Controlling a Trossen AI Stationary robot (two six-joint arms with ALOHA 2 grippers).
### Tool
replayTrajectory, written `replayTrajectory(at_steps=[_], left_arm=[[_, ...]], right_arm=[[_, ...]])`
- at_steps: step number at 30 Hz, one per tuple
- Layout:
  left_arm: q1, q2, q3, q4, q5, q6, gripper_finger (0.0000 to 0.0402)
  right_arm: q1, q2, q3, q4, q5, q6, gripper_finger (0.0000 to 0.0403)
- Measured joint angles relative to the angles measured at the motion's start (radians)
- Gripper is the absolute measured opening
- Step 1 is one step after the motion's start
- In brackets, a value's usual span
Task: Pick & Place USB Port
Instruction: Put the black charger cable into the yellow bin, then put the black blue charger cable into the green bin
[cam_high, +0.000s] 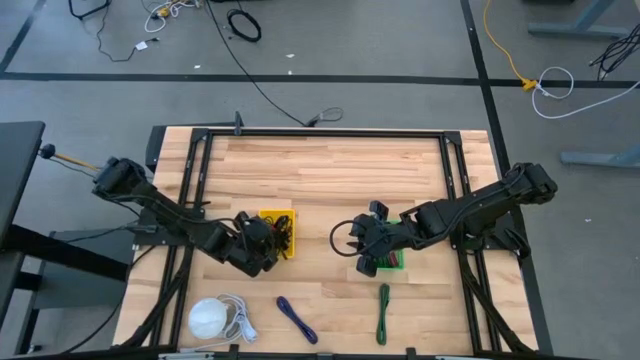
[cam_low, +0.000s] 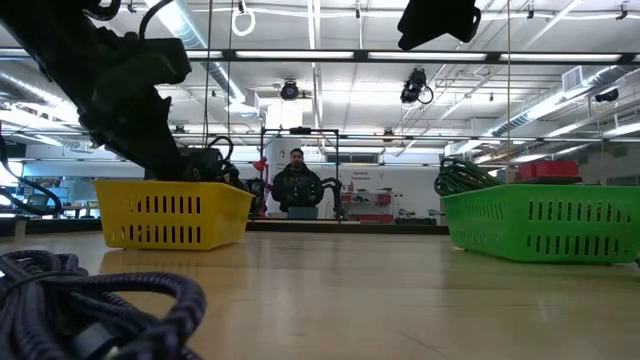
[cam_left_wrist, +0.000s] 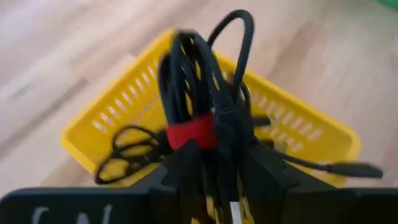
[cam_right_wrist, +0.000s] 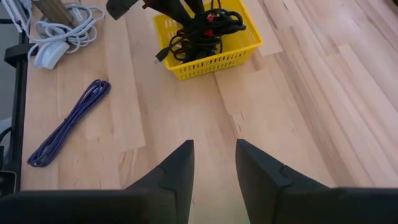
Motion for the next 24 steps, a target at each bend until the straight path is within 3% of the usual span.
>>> replayTrajectory(at_steps=[9,17,20,24], left_arm=[[-0.013,-0.072,-0.001,-0.029,-0.010,0.014,0.0121],[-0.098,-0.179,0.000,-0.027,-0.075,0.063,0.0122],[-0.140,-0.184,0.000,0.053,-0.036,0.133,0.0122],[-0.193,-0.167,0.000,0.280,0.122,0.360,0.0122]], right_arm=[[0.004,0.000,0.000,0.000,0.002,0.000,0.0117],[0.004,0.000,-0.001,0.000,0.001,0.000,0.0117],[0.004,0.000,-0.001,0.000,0.002,-0.002,0.0117],[0.004,0.000,-0.001,0.000,0.001,-0.004,0.0117]])
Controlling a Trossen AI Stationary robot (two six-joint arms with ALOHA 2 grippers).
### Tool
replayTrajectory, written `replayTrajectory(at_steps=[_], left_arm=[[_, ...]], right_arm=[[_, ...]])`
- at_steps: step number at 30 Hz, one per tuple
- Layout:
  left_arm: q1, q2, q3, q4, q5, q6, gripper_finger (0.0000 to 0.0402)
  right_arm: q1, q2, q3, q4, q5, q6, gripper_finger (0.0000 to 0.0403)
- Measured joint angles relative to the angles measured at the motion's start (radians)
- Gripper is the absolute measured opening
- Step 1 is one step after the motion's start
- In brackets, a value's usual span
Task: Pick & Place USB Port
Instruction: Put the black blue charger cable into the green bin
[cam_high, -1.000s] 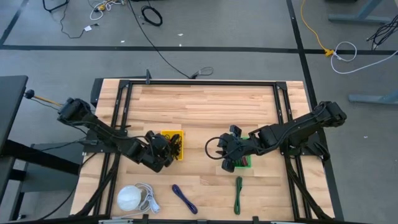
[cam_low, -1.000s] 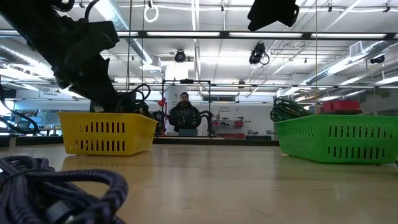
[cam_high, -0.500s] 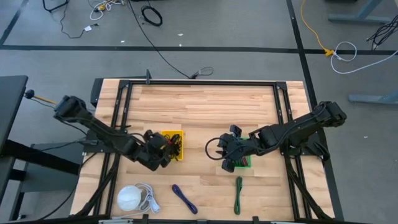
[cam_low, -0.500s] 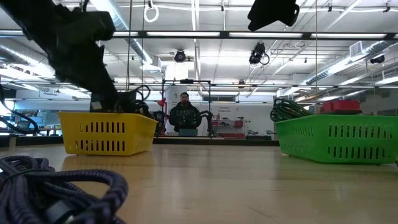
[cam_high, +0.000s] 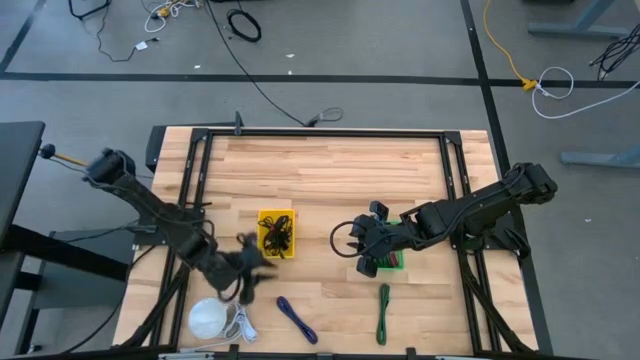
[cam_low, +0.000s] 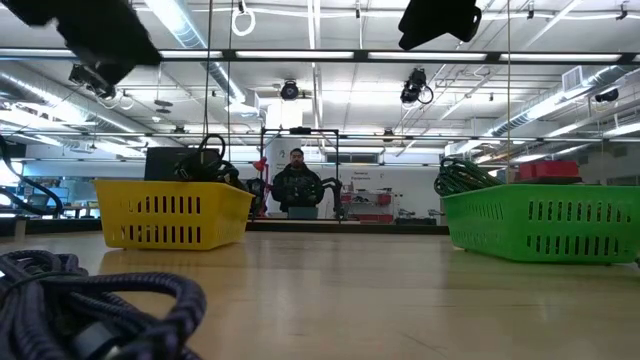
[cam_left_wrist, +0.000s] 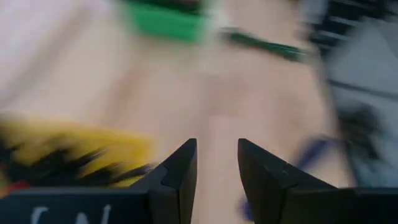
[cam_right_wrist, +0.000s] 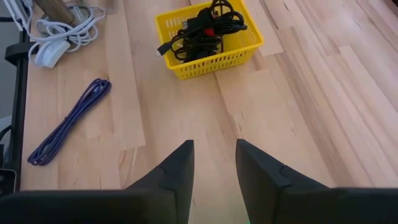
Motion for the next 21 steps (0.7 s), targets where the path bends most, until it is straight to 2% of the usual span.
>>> replayTrajectory(at_steps=[3,5,7,11,21], left_arm=[[-0.052,0.050,0.000,0.178,0.096,0.204,0.0122],[-0.079,0.098,0.001,0.294,0.103,0.300,0.0122],[-0.092,0.148,0.013,0.332,0.102,0.360,0.0122],[-0.087,0.265,0.073,0.282,0.086,0.380,0.0121],[-0.078,0.551,0.367,0.061,0.238,0.486,0.0122]], right_arm=[[0.000,0.000,0.000,0.000,0.000,0.000,0.0117],[0.000,0.000,0.000,0.000,0.000,0.004,0.0117],[0.000,0.000,0.000,0.000,0.000,0.005,0.0117],[0.000,0.000,0.000,0.001,0.000,0.006,0.0117],[0.000,0.000,0.000,0.001,0.000,0.008,0.0117]])
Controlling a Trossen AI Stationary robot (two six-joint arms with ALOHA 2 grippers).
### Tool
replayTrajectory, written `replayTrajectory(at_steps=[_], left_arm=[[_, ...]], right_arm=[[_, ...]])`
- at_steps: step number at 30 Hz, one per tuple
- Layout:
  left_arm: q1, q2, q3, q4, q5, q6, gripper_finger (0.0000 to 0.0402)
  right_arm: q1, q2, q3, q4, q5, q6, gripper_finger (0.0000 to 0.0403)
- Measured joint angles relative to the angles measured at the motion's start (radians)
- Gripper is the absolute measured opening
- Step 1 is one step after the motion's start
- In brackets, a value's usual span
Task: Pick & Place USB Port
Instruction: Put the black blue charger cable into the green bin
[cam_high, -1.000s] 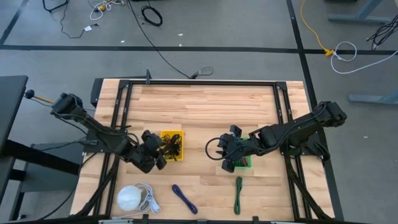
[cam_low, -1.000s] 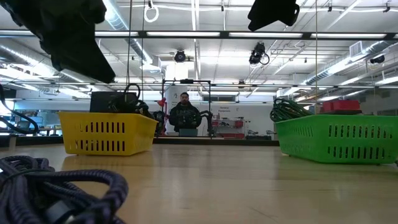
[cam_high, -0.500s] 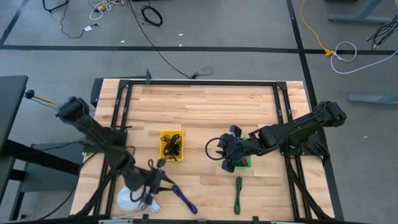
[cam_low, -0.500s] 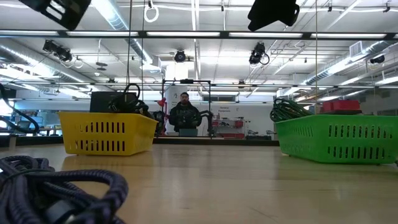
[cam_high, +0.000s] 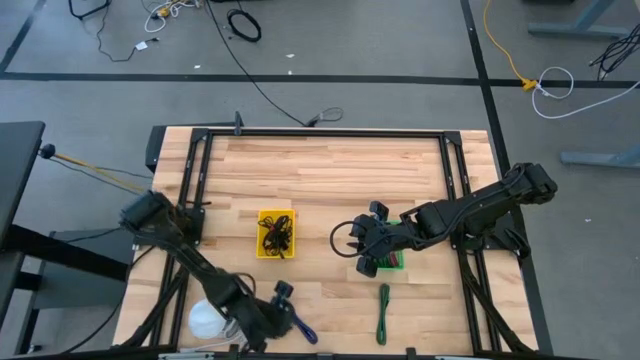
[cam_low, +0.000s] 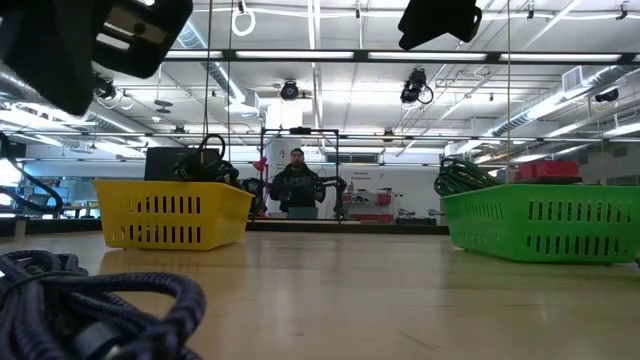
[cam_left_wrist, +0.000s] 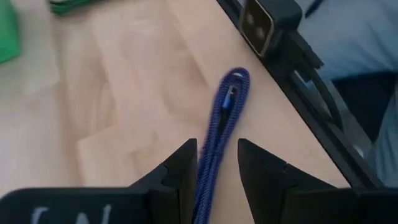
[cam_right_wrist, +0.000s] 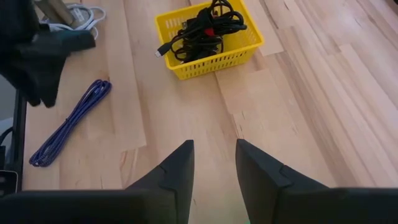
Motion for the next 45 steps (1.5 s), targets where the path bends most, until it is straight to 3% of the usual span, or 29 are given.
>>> replayTrajectory(at_steps=[8,23,45], left_arm=[[0.000,0.127,0.187,-0.281,-0.032,0.004,0.0122],[0.014,0.134,0.189,-0.307,-0.046,-0.002,0.0122],[0.042,0.249,0.194,-0.293,0.043,-0.082,0.0121]], right_arm=[[0.009,0.005,0.000,0.001,0.000,0.002,0.0117],[0.017,0.044,-0.001,0.037,0.014,-0.044,0.0117],[0.017,0.043,0.000,0.049,0.015,-0.050,0.0117]])
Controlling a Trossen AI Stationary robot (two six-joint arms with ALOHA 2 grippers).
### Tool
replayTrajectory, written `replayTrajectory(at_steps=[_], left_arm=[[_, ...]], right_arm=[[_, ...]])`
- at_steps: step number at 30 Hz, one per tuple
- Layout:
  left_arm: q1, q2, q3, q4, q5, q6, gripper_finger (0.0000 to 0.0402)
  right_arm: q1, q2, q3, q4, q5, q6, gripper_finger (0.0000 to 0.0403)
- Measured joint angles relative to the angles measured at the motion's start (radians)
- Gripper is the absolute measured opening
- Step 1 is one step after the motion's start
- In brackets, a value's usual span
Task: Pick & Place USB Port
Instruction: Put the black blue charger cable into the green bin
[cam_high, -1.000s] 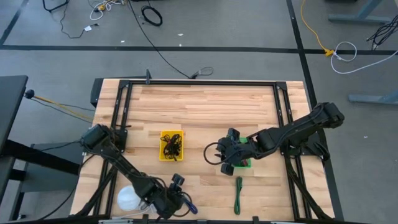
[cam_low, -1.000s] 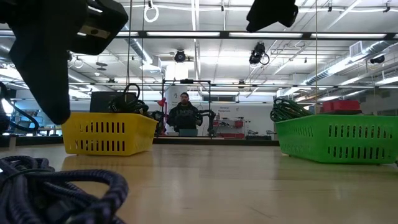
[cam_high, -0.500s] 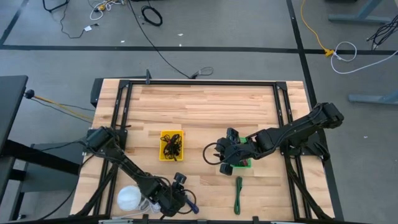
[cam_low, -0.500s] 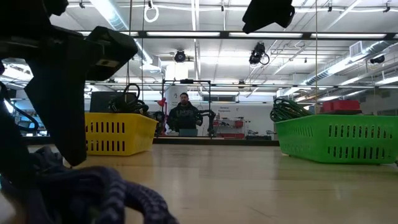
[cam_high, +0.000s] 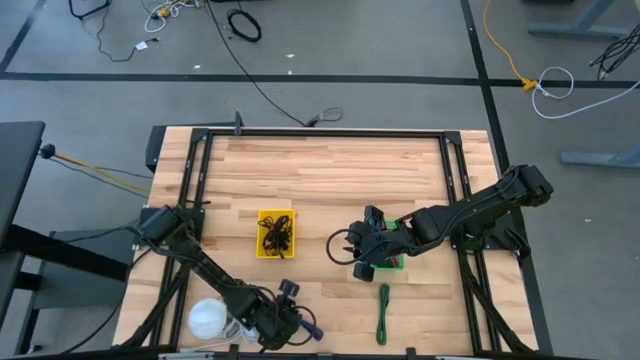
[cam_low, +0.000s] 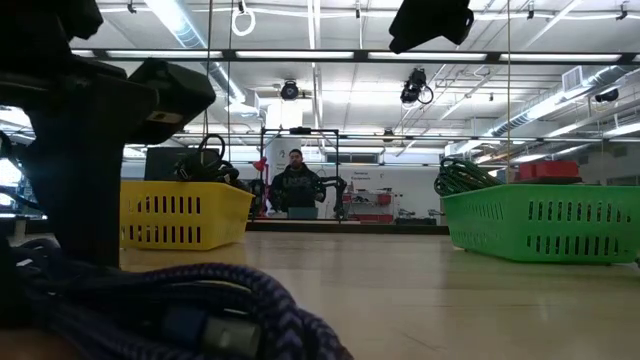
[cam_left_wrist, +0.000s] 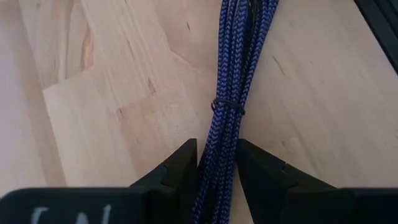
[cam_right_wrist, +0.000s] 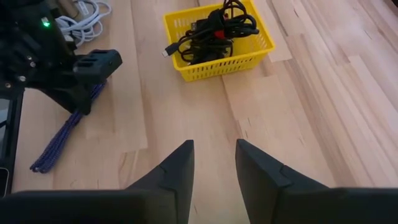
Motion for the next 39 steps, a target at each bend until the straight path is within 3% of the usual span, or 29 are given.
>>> replayTrajectory(at_steps=[3,7,18,27,33,39], left_arm=[[0.006,0.001,-0.001,-0.007,-0.005,-0.002,0.0098],[0.000,-0.029,-0.005,-0.001,-0.051,0.007,0.0021],[-0.033,-0.131,-0.010,-0.029,-0.353,-0.081,0.0015],[-0.121,-0.305,-0.008,-0.050,-0.647,-0.128,0.0015],[-0.165,-0.420,-0.007,-0.200,-0.856,-0.172,0.0015],[-0.171,-0.516,-0.007,-0.418,-1.080,-0.373,0.0015]], right_arm=[[0.000,0.000,0.000,0.001,0.000,0.000,0.0117],[0.000,0.000,0.000,0.002,0.000,0.000,0.0117],[0.000,0.000,0.000,0.001,-0.018,0.029,0.0117],[0.000,0.007,0.000,0.031,-0.041,0.053,0.0117],[0.000,0.022,0.001,0.116,-0.069,0.005,0.0117],[0.000,0.021,0.002,0.277,-0.061,-0.105,0.0117]])
